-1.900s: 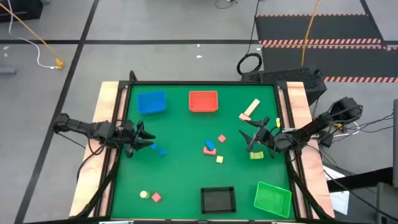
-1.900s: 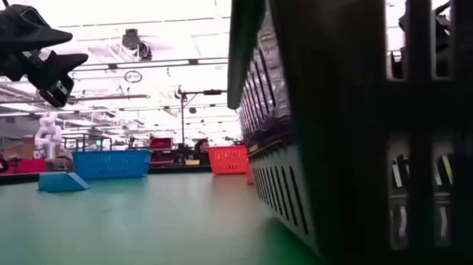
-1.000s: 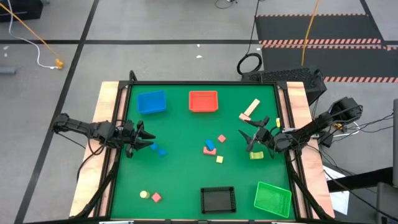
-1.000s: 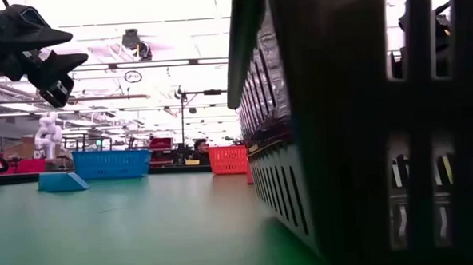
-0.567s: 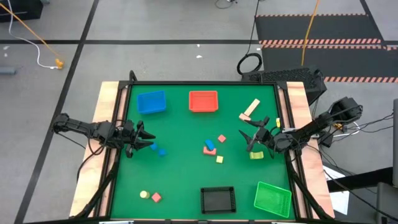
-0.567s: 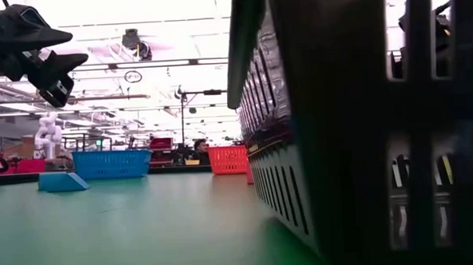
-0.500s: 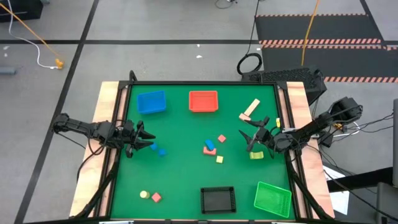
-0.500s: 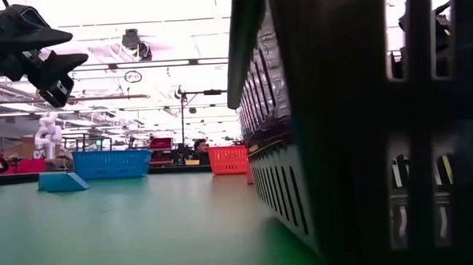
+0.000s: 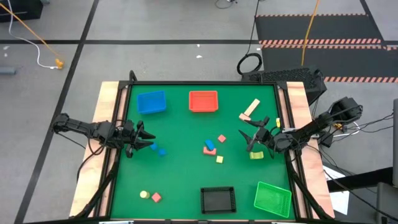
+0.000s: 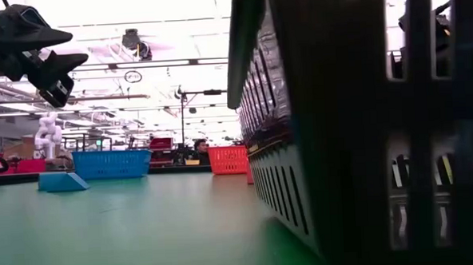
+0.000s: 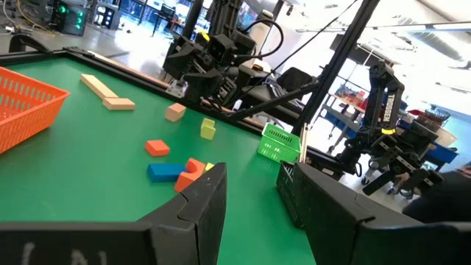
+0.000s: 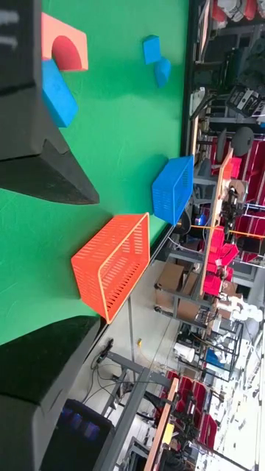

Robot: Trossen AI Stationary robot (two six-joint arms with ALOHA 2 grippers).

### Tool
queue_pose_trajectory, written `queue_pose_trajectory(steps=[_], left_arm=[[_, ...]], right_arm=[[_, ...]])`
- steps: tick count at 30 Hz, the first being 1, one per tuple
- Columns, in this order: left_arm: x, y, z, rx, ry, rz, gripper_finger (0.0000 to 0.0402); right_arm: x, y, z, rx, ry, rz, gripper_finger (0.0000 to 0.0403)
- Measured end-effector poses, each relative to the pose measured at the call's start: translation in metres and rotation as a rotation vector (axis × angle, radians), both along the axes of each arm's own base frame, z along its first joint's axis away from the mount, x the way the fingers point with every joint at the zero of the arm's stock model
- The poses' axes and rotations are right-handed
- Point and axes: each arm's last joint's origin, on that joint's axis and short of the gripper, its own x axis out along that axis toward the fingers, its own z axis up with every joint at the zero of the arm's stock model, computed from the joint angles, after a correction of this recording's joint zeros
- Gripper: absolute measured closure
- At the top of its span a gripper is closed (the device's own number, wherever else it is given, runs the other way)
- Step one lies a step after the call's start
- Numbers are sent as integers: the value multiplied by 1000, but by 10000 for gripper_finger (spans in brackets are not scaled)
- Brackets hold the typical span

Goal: Sort & place blocks by color

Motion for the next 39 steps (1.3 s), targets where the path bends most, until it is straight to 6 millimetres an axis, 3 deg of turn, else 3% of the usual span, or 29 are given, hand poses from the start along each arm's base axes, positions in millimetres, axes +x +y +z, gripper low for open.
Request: queue_pose_trajectory(steps=[24, 39], left_arm=[[0, 0, 0, 1, -1, 0, 243], [0, 1, 0, 102, -16, 24, 243]], right_arm=[[0, 0, 0, 0, 0, 0, 151], [0, 0, 0, 0, 0, 0, 151]])
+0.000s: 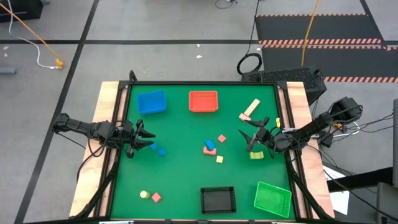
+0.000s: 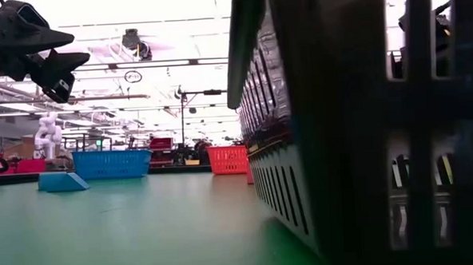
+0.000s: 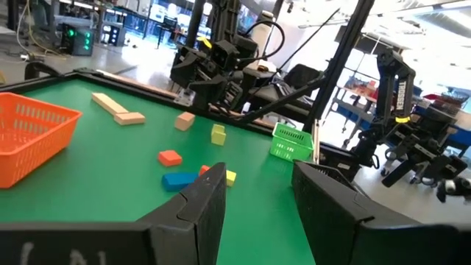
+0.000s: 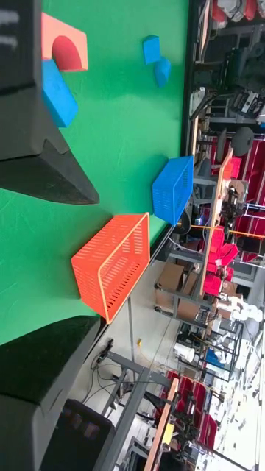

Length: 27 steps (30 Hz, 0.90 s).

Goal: Sort & place blocks by color
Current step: Put the middle blue block into the blue bin

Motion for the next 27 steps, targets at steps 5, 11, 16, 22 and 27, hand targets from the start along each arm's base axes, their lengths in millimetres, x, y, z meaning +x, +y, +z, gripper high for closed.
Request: queue_pose_trajectory(steps=[5, 11, 16, 22, 27], left_arm=[[0, 0, 1, -9, -10, 14, 243], [0, 2, 9, 29, -93, 41, 243], [0, 2, 11, -40, -111, 43, 243], [3, 1, 7, -36, -64, 43, 243], [10, 0, -1, -89, 38, 39, 243]], right_arm=[[0, 0, 0, 0, 0, 0, 151], [0, 0, 0, 0, 0, 0, 151], [0, 0, 0, 0, 0, 0, 151], [0, 0, 0, 0, 0, -1, 151], [0, 0, 0, 0, 0, 0, 151]])
